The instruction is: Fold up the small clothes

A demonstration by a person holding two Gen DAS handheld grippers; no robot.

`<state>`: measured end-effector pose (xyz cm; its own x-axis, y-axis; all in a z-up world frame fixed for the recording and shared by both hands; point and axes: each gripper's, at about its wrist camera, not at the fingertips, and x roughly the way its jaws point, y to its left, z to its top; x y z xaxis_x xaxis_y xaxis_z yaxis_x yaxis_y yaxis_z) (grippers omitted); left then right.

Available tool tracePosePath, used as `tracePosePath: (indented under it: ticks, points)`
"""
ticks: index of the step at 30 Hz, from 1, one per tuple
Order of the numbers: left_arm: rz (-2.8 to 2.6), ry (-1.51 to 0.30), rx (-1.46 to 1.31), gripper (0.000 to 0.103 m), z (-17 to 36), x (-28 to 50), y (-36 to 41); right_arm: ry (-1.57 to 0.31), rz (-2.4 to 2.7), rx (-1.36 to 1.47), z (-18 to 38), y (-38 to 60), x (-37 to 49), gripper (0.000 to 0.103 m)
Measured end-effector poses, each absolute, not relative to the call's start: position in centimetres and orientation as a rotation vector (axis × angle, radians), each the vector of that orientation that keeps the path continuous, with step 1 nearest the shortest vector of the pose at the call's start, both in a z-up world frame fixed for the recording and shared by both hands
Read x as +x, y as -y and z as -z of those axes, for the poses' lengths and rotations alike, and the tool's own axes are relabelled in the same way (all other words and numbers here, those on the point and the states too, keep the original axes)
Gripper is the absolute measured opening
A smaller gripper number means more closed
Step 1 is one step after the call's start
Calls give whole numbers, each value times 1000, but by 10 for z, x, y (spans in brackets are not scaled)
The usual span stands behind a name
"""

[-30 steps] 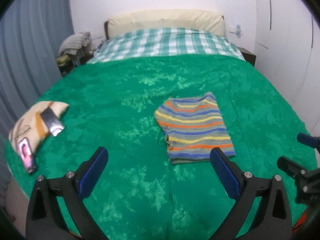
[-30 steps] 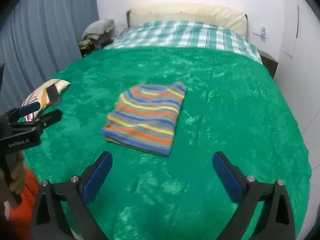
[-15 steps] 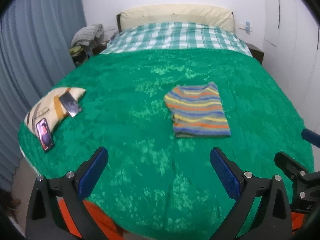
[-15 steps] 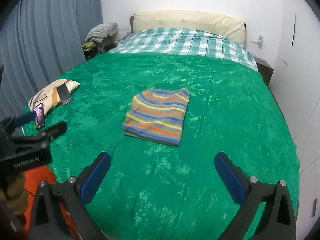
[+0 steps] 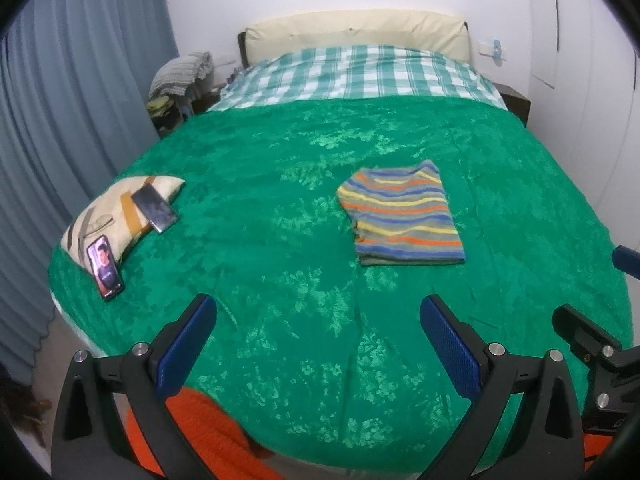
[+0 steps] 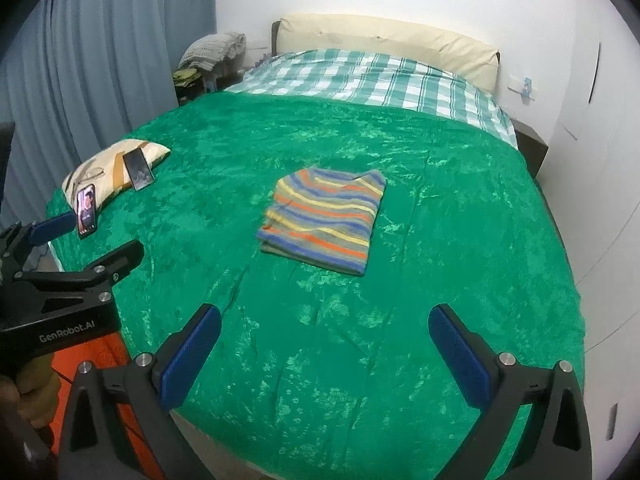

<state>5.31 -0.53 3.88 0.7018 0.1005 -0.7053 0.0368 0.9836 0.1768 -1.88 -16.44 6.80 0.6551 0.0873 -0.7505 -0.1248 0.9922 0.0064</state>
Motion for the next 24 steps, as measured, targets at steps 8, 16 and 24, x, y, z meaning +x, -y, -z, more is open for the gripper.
tracePosePath:
  ticks: [8,16,24]
  points:
    - [-41,-801,202,102,-38,52,8,-859,-115,-49,-68,164,-19,102]
    - [-34,-813,203,102,-41,48,9,-851,-111,-43,-78,162,-24,102]
    - [-6,-803,181,102,-50,45,9,-837,-93,-41,-84,165,-26,102]
